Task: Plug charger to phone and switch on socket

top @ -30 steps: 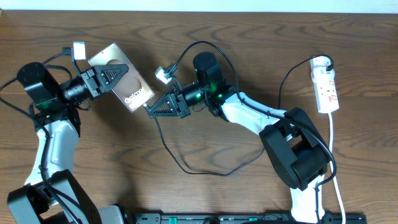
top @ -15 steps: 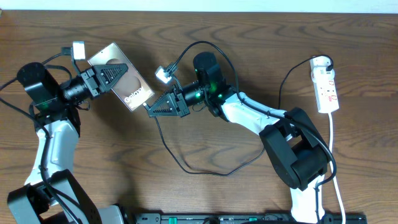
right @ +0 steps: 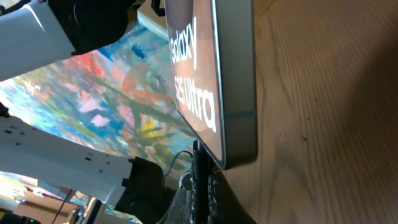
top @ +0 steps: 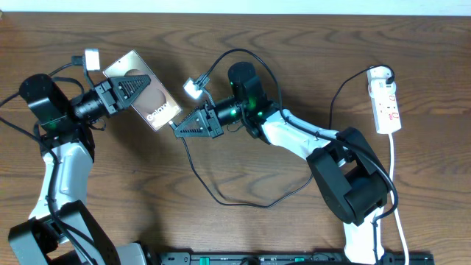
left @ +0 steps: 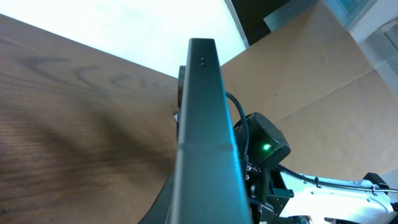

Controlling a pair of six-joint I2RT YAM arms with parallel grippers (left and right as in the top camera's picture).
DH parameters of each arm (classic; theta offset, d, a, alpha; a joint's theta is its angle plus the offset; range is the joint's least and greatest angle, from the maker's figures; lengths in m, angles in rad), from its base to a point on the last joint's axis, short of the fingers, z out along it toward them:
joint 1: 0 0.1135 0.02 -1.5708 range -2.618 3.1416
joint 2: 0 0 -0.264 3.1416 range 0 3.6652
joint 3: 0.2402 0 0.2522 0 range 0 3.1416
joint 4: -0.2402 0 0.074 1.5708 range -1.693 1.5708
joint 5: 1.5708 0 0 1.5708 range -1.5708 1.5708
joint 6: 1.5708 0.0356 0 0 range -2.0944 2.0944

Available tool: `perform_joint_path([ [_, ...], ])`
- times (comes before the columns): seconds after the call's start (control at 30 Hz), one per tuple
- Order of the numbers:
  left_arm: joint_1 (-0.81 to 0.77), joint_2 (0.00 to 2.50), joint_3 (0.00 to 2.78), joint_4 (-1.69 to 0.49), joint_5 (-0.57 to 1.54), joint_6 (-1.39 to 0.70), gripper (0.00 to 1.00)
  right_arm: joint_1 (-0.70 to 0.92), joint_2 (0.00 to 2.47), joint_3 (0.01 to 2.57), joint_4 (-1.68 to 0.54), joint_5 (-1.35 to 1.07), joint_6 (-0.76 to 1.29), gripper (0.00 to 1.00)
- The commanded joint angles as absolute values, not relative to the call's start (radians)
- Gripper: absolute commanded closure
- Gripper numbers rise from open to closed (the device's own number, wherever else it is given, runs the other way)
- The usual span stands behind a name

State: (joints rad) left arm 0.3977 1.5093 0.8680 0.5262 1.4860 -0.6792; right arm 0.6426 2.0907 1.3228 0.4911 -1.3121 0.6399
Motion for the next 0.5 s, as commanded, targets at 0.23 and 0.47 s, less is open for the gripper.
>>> perform_joint_path([
  [0.23, 0.386, 1.498, 0.869, 0.524, 1.573, -0.685, 0.93, 0.649, 2.076, 1.340, 0.540, -1.245, 0.648, 0.99],
  [0.47, 0.386, 1.498, 0.869, 0.524, 1.573, -0.685, 0.92, 0.649, 2.076, 1.340, 0.599, -1.301, 0.647, 0.99],
])
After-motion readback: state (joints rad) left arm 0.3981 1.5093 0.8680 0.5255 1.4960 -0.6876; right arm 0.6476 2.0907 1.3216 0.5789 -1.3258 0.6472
